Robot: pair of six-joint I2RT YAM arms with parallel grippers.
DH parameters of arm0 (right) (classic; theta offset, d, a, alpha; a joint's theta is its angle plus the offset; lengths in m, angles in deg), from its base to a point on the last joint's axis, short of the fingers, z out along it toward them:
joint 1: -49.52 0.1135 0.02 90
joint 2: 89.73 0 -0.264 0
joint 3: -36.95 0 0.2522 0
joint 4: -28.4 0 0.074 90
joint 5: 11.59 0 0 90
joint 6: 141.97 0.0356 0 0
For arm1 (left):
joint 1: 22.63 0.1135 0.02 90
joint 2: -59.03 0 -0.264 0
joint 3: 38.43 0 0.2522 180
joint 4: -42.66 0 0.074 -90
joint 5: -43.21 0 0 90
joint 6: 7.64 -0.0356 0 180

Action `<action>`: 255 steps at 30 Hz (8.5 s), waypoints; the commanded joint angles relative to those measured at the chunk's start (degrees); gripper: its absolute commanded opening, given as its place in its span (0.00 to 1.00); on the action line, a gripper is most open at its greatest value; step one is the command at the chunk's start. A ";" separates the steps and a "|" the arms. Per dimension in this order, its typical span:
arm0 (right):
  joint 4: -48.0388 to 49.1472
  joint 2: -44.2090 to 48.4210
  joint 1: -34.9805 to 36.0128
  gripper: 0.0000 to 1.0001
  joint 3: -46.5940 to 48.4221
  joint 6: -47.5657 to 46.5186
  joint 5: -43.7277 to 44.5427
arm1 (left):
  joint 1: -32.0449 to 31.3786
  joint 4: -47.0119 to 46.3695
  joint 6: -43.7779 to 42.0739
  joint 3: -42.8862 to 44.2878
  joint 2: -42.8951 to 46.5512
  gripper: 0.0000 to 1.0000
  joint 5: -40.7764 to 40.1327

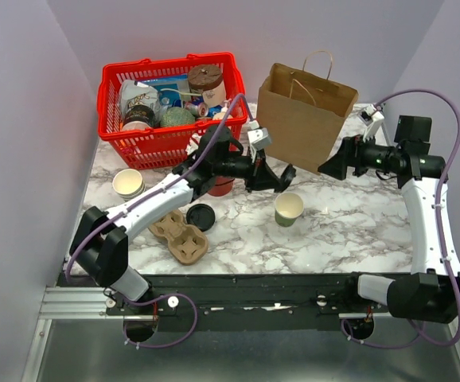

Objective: Pack the takeout coffee

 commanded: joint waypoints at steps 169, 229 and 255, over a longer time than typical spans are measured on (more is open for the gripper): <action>6.98 -21.79 16.76 1.00 -1.90 -10.04 2.56 | -1.96 -36.72 29.37 -15.55 -14.76 0.49 -12.69; 0.65 -11.67 8.14 1.00 -19.92 -4.15 -8.25 | -2.75 -24.24 24.01 -10.45 -16.52 0.54 -15.50; 0.74 -12.20 8.14 1.00 -19.12 -4.33 -10.10 | -4.33 -26.79 25.59 -11.33 -14.58 0.53 -13.83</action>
